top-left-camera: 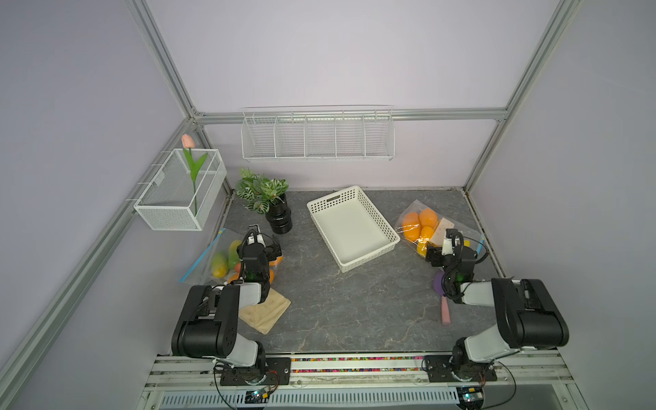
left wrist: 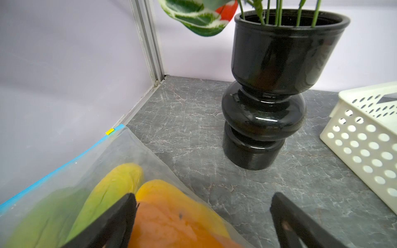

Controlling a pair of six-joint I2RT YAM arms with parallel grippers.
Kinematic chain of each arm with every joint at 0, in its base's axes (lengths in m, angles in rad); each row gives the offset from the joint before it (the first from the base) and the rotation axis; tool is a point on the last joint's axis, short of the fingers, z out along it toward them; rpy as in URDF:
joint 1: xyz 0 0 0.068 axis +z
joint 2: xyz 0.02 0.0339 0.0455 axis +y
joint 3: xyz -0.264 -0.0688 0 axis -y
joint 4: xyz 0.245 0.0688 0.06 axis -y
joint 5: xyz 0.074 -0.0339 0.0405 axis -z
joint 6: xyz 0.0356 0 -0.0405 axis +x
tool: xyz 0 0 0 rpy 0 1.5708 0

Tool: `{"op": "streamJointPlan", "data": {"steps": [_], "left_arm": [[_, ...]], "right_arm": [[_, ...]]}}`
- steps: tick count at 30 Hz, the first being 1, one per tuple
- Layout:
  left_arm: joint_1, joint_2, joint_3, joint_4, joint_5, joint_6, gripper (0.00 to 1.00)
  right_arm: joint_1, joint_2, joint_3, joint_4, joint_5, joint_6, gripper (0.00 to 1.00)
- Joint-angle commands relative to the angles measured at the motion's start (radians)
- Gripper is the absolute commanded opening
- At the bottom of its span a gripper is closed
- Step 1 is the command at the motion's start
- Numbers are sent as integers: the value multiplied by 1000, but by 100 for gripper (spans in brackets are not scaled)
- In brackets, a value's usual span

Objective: Place the mango in a zip-top bag and seal the zipper
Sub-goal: Reset both arms

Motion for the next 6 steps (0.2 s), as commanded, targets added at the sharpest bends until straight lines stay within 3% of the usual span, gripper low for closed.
{"op": "streamJointPlan", "data": {"steps": [1, 6], "left_arm": [[6, 14, 16, -33, -13, -9, 100], [6, 13, 16, -32, -11, -11, 100]], "right_arm": [[6, -2, 11, -10, 16, 9, 89], [10, -5, 8, -8, 21, 6, 89]]}}
